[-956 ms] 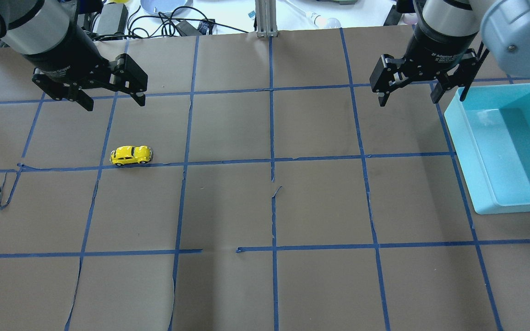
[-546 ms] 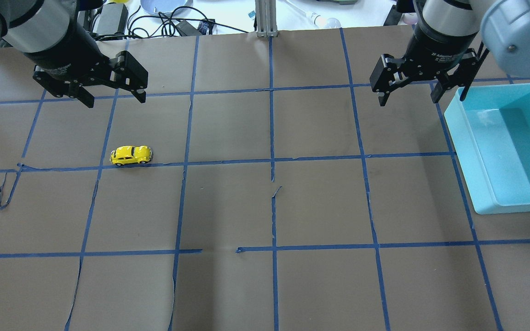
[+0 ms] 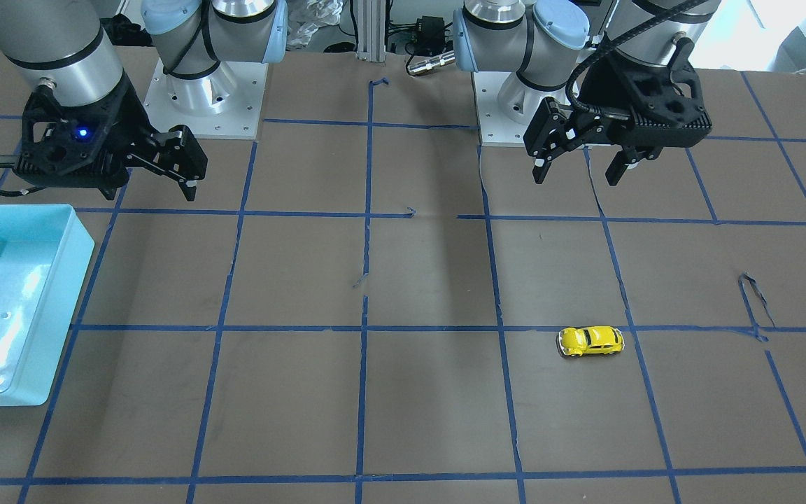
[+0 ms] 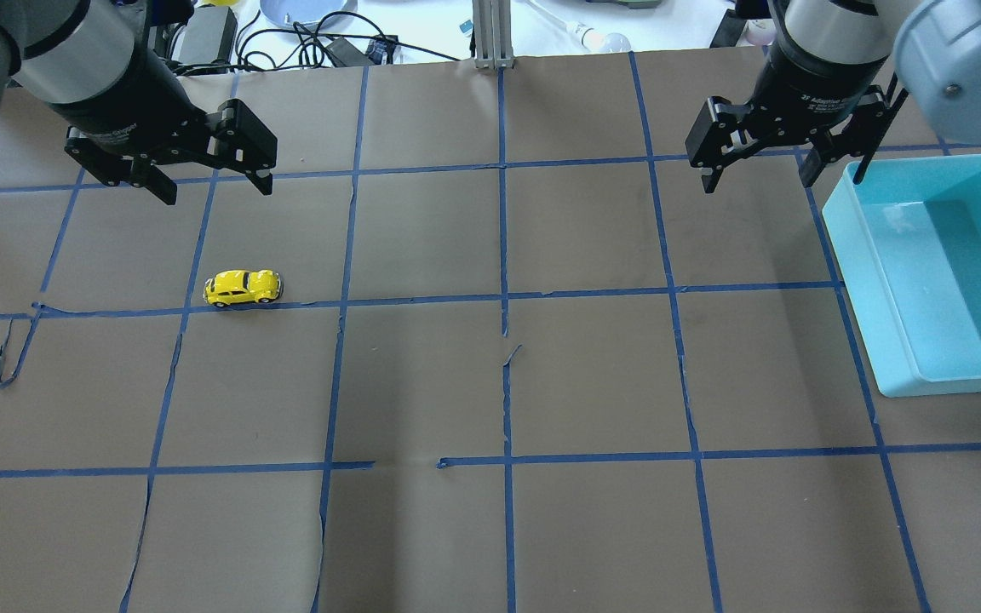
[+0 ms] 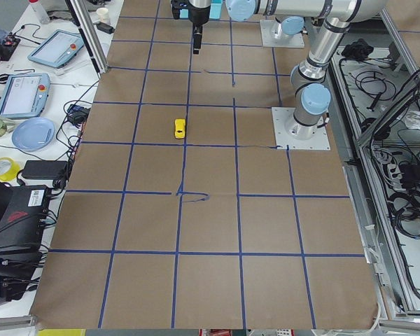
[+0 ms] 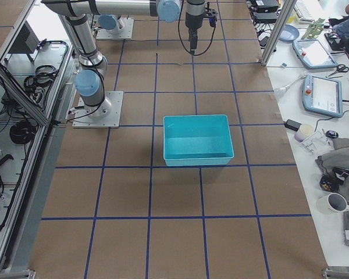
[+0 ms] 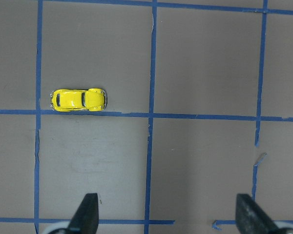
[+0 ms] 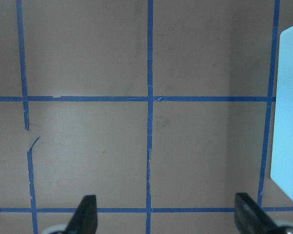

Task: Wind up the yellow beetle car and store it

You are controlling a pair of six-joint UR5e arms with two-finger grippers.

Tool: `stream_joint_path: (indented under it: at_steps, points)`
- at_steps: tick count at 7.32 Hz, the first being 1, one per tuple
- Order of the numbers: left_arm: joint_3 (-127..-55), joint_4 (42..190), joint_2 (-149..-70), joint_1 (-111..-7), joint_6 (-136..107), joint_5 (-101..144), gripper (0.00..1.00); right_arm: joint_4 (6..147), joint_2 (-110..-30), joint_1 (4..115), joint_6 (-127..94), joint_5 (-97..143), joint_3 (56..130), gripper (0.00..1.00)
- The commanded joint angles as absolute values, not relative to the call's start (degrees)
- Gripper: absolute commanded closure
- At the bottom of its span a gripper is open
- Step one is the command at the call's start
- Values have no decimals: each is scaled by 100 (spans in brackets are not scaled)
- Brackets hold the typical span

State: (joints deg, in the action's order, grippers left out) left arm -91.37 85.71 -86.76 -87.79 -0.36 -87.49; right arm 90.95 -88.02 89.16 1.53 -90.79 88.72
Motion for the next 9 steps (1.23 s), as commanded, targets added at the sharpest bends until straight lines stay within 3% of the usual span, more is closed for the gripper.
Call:
stream_joint_path:
  at_steps: [1,7,9]
  points:
    - [-9141,8578,-8631,-8780,-9,-8789,0,9079,-8807,8921,141,-9141,8833,0]
    - [-9150,8578,-8718,-8745,52,-8701,0,9061,-8824,8930,228,-9158,8877,0]
    - [-9141,8588,-8876,-8675,1258,-8789,2,9035,-8842,8930,229,-9132,8877,0]
